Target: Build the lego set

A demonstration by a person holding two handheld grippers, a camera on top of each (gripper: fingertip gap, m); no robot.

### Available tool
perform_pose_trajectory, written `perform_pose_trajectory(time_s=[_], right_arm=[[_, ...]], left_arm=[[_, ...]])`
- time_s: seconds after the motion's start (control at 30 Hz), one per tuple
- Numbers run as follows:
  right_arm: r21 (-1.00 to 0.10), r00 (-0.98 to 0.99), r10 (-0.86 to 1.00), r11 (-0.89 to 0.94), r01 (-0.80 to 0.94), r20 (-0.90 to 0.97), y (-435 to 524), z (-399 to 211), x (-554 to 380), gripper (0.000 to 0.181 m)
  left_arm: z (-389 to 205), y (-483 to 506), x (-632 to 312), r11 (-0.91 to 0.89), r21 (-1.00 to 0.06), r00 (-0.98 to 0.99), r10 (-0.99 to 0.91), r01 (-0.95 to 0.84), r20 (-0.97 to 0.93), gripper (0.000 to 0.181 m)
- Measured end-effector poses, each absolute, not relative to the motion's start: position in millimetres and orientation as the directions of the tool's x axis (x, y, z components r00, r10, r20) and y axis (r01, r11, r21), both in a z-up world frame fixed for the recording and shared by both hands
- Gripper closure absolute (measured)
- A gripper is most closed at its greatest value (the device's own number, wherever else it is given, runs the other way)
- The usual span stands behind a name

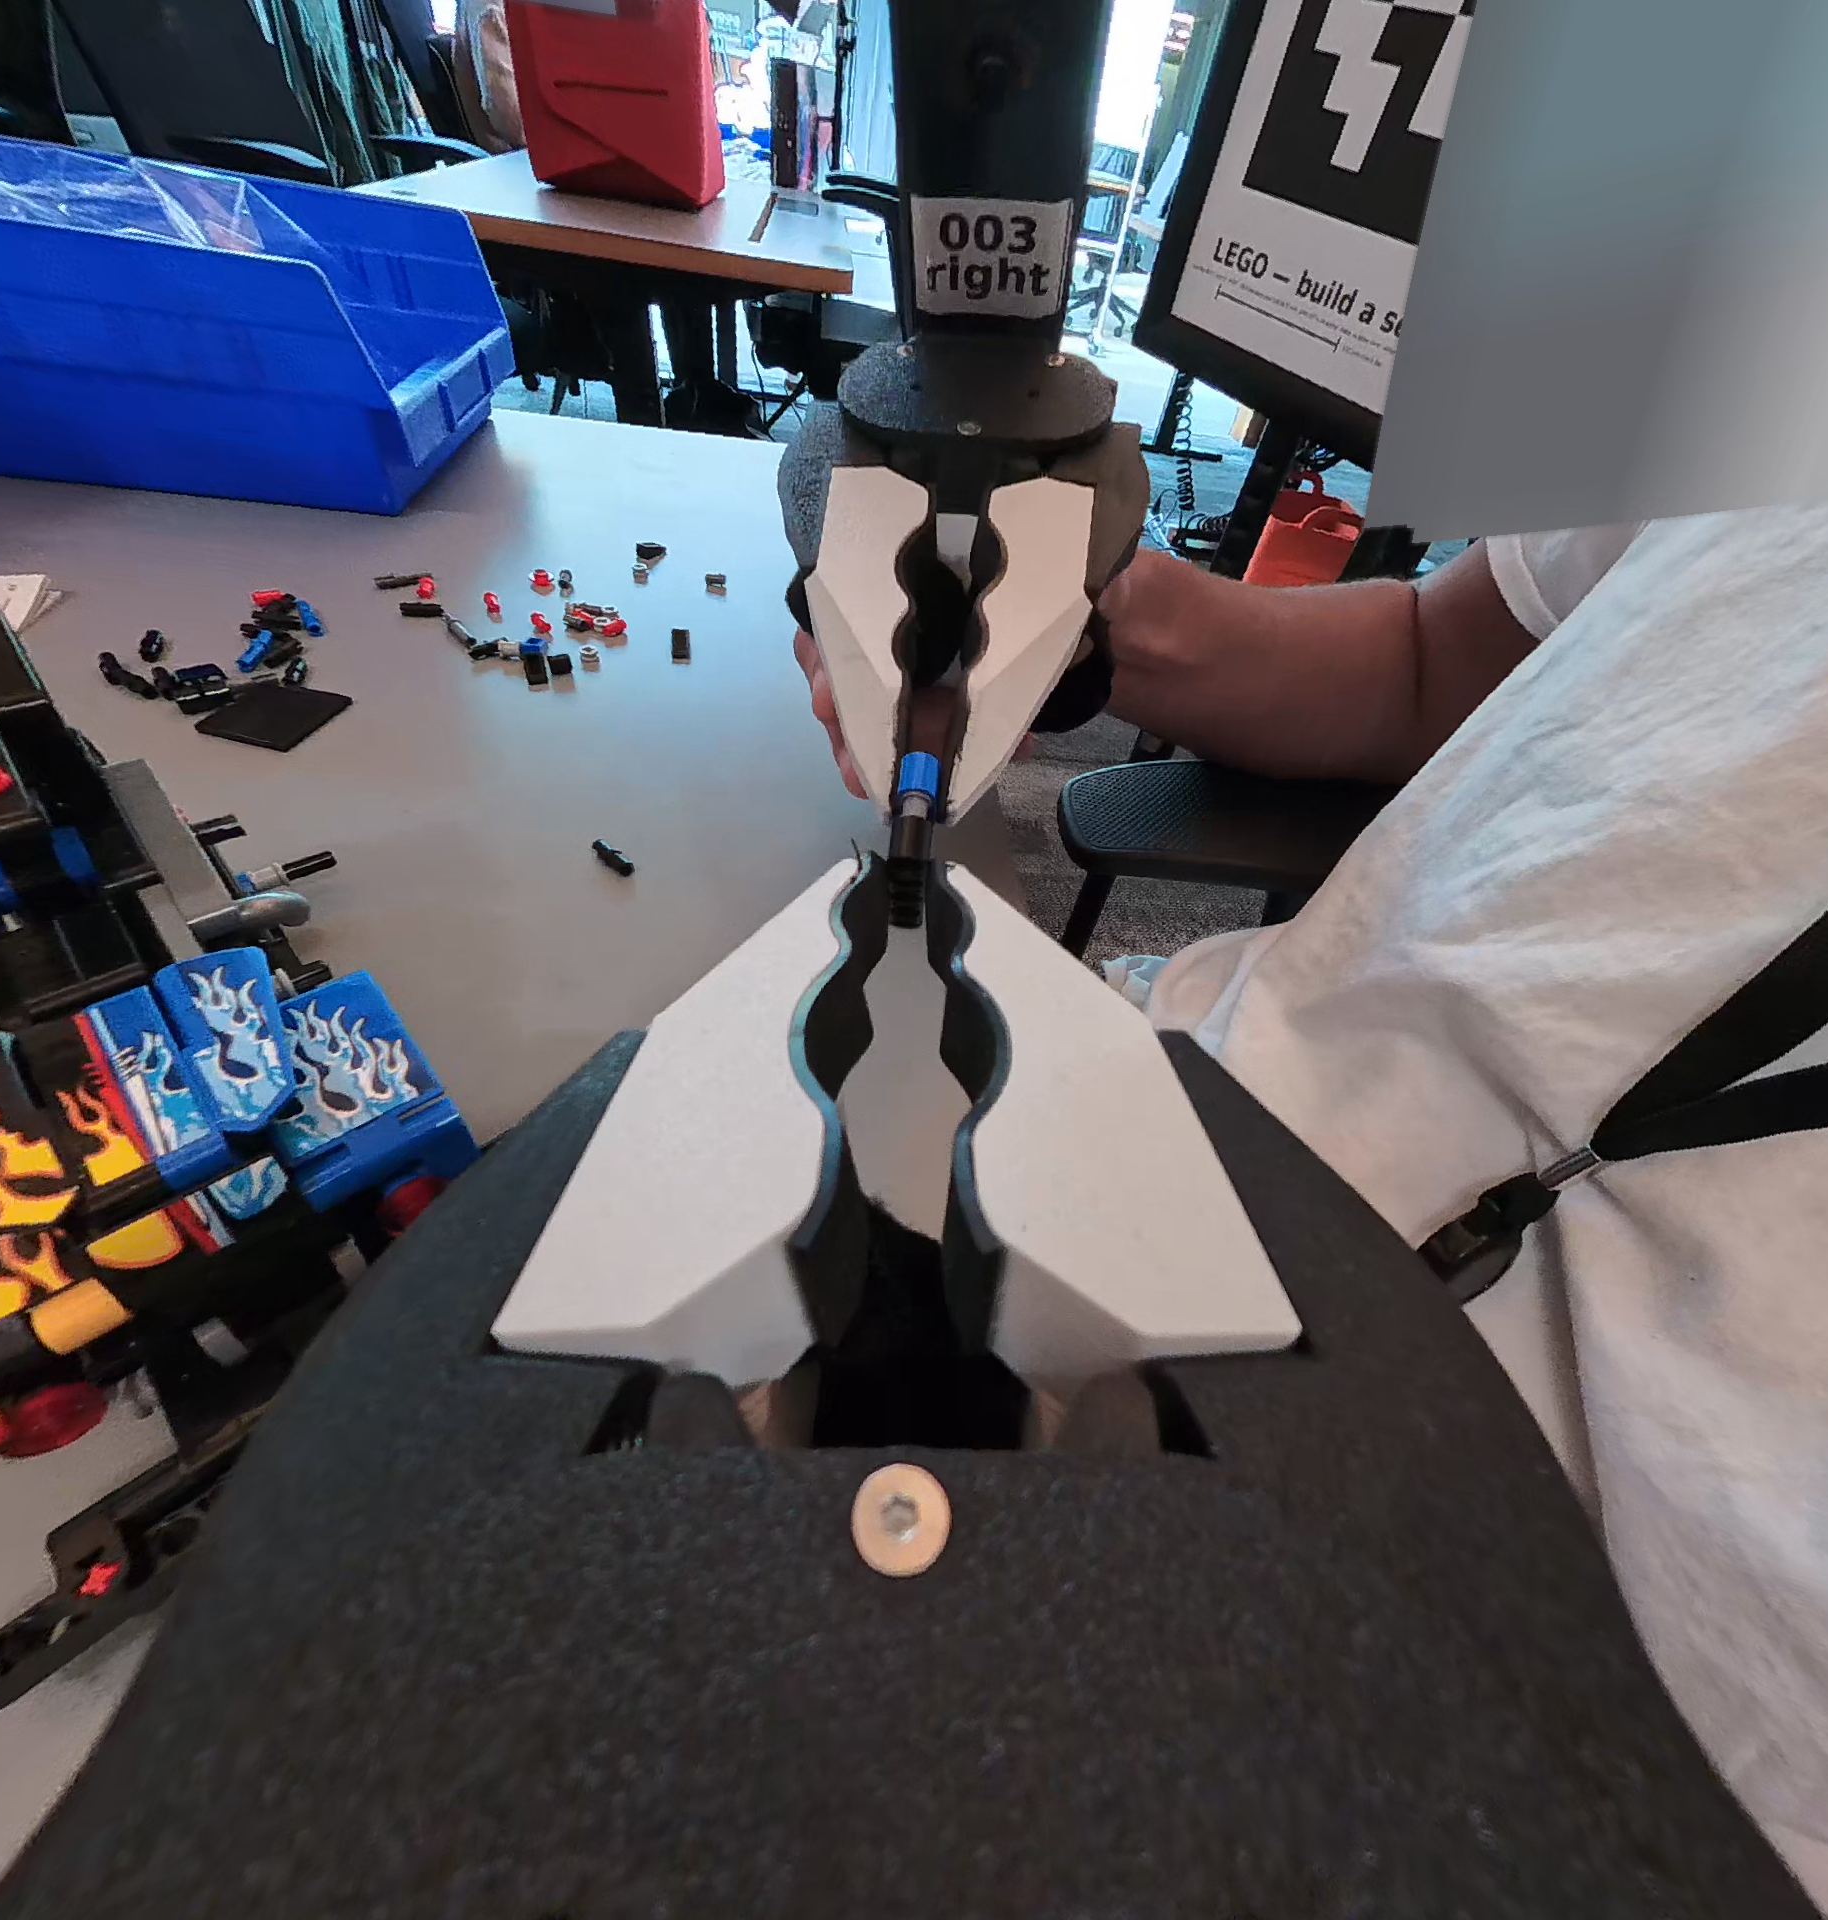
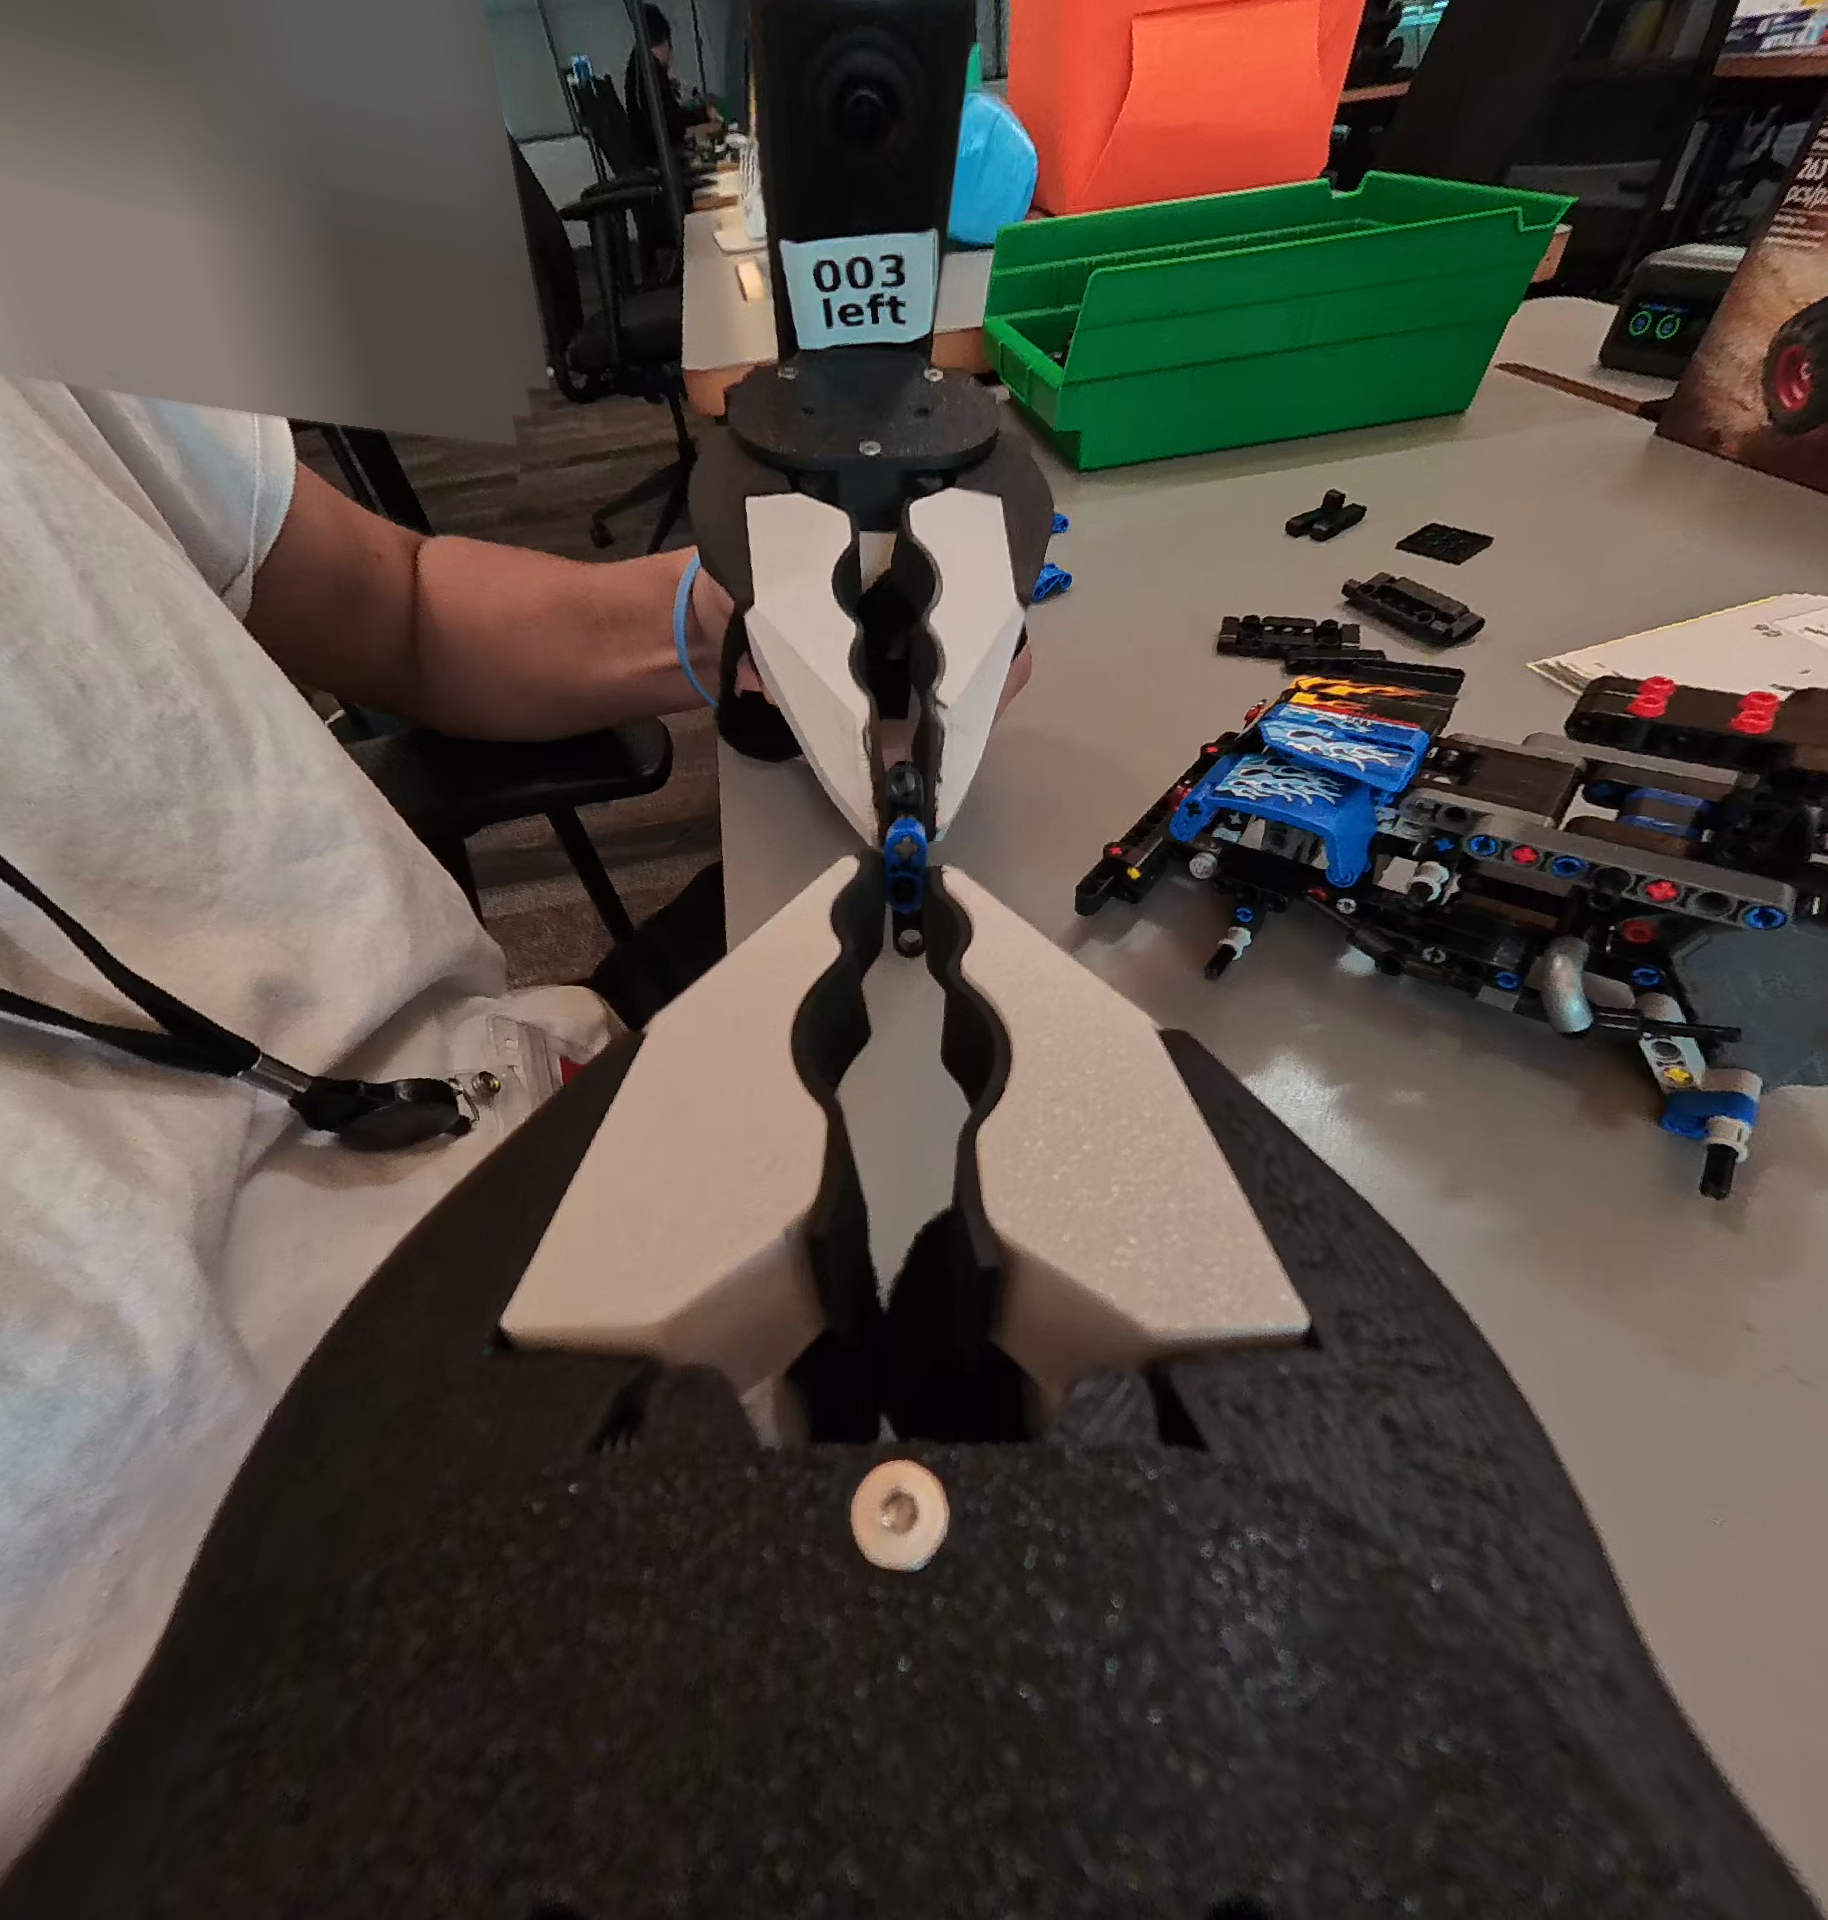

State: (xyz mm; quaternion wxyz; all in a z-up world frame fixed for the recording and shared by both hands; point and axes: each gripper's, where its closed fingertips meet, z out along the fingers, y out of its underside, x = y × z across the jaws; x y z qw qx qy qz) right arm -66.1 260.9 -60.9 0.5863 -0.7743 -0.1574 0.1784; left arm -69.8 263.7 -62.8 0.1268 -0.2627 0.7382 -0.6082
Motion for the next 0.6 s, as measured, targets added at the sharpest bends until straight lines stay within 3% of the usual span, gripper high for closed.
perform_pose_trajectory(time_s=[0.17, 0.43, 0.6], right_arm=[[-0.966, 0.89, 0.439, -0.258, -0.006, -0.122, 264, -59, -63, 0.175], [-0.871, 0.759, 0.427, -0.217, -0.441, -0.491, 275, -35, -53, 0.175], [-0.879, 0.767, 0.43, -0.216, -0.425, -0.476, 278, -36, -54, 0.175]], left_arm=[[-59, 266, -68, 0.094, -0.968, -0.822, -0.551, -0.232, 0.144, 0.176], [-37, 277, -56, -0.144, -0.951, -0.784, -0.541, -0.272, 0.306, 0.176], [-40, 277, -58, -0.15, -0.94, -0.785, -0.519, -0.305, 0.338, 0.176]])
